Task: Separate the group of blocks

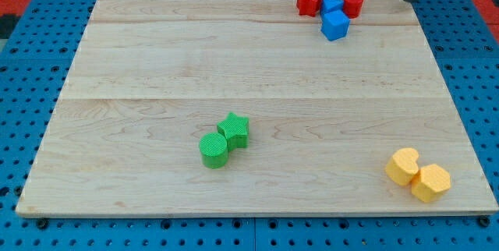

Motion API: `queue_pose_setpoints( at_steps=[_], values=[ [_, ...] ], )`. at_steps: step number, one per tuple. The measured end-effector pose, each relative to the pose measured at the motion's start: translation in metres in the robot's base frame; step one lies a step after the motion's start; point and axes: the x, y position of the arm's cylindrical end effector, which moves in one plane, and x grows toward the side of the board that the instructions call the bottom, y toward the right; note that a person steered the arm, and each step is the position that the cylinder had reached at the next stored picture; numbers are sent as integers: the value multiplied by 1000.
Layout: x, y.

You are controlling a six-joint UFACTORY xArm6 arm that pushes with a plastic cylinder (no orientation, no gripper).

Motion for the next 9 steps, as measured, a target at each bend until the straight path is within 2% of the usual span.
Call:
queue_pose_setpoints(
  at_steps=[3, 5, 6, 9],
  values=[
    [4, -118],
    [51, -134],
    [48, -143],
    [111, -144]
  ],
)
